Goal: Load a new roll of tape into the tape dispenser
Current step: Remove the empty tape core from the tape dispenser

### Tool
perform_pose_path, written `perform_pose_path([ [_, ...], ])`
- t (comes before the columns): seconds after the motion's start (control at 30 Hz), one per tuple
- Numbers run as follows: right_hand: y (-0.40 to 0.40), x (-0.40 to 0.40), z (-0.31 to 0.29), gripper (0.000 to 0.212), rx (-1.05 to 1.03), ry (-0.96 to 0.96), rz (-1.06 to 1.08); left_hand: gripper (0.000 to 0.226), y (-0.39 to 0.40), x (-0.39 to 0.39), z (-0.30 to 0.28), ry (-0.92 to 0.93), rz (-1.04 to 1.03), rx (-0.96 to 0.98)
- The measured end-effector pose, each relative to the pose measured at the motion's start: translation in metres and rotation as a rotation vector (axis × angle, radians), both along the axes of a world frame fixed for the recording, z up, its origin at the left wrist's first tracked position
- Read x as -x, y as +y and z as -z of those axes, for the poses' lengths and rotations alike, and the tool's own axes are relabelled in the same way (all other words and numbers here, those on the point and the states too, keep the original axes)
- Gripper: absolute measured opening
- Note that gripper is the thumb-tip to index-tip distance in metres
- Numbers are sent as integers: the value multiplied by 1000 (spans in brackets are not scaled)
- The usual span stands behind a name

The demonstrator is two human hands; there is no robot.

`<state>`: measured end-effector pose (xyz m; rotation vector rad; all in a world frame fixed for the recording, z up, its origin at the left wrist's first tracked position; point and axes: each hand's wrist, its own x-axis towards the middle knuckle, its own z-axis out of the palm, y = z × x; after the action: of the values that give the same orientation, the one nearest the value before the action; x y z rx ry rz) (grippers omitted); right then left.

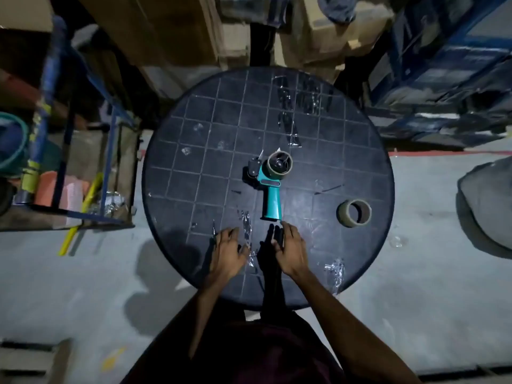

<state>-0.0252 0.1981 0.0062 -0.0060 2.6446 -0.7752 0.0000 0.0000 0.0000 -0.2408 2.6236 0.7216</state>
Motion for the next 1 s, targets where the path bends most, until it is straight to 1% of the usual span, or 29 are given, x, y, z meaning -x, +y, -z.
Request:
perform_pose_path([
  [0.07, -3, 5, 3, 61, 106, -13, 100, 60, -1, 7, 4, -12, -45, -19],
  [0.1, -4, 7, 4, 61, 128, -28, 132, 59, -1, 11, 7, -28, -48, -22],
  [0.2, -8, 16, 4, 70, 148, -115, 205, 56, 5, 24, 10, -86, -75, -54],
  [0.27, -12, 23, 8, 76, 166, -163, 237, 56, 8, 35, 12, -90, -119, -85],
  [0.33, -17, 26, 14, 75, 194, -226, 287, 53, 15, 49, 6, -105, -167, -134],
  [0.4, -20, 27, 19, 70, 245, -252, 240, 49, 26, 62, -1, -102, -203, -206],
  [0.47, -19, 25, 24, 65, 291, -259, 109, 53, 34, 73, -2, -78, -224, -219],
  [0.5, -19, 23, 25, 64, 305, -266, 65, 56, 36, 78, -1, -67, -215, -181],
  [0.53, -19, 22, 26, 63, 315, -270, 62, 59, 36, 83, 1, -58, -173, -100],
  [0.6, -17, 17, 27, 57, 339, -284, 150, 68, 33, 95, 5, -62, -34, 75],
  [0.63, -16, 14, 28, 54, 352, -283, 198, 73, 33, 101, 8, -73, 31, 124],
  [0.7, -13, 9, 32, 48, 366, -277, 278, 79, 35, 114, 10, -95, 122, 153],
  [0.8, -5, -1, 38, 41, 364, -267, 319, 76, 42, 123, 14, -105, 219, 165],
  [0.93, 5, -14, 44, 37, 398, -249, 367, 77, 38, 116, 20, -64, 237, 205],
  [1.0, 9, -17, 42, 36, 387, -215, 375, 76, 29, 108, 20, -37, 280, 244],
])
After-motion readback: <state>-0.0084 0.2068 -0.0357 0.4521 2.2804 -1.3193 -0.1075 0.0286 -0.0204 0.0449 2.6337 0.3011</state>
